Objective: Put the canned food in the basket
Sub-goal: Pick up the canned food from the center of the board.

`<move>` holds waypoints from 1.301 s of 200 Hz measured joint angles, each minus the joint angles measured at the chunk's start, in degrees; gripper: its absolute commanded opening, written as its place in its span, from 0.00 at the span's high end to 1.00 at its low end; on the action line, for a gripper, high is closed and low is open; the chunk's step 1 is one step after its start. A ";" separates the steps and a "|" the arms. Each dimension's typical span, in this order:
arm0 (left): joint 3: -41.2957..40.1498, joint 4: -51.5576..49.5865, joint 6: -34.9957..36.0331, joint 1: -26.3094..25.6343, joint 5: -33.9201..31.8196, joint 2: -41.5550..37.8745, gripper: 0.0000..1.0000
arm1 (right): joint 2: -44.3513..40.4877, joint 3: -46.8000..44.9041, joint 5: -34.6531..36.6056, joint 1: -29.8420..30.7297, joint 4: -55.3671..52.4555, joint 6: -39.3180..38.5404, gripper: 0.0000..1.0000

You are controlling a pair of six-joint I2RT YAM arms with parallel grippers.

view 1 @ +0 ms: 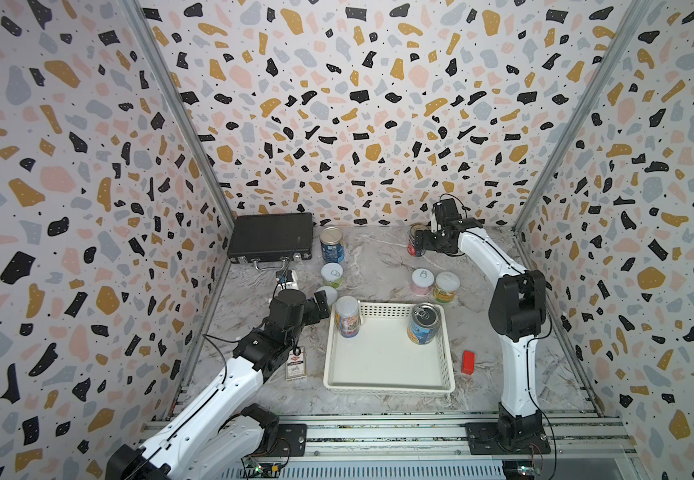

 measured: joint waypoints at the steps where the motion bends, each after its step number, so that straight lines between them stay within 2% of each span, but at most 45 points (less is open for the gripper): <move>1: 0.00 -0.09 -0.02 0.00 -0.02 0.00 0.00 | 0.09 0.11 -0.07 -0.02 -0.09 0.00 0.00; 76: 0.00 -1.01 -0.63 0.00 -0.85 0.76 0.00 | 11.32 13.25 -1.25 -0.02 -7.13 -2.32 0.00; 150: 0.00 -1.01 -0.63 0.00 -1.05 1.44 0.00 | 19.21 26.18 -0.04 -0.02 -8.04 -4.92 0.00; 260: 0.00 -1.03 -0.61 0.07 -0.98 3.69 0.00 | 21.09 26.93 0.68 -0.02 1.44 -8.41 0.01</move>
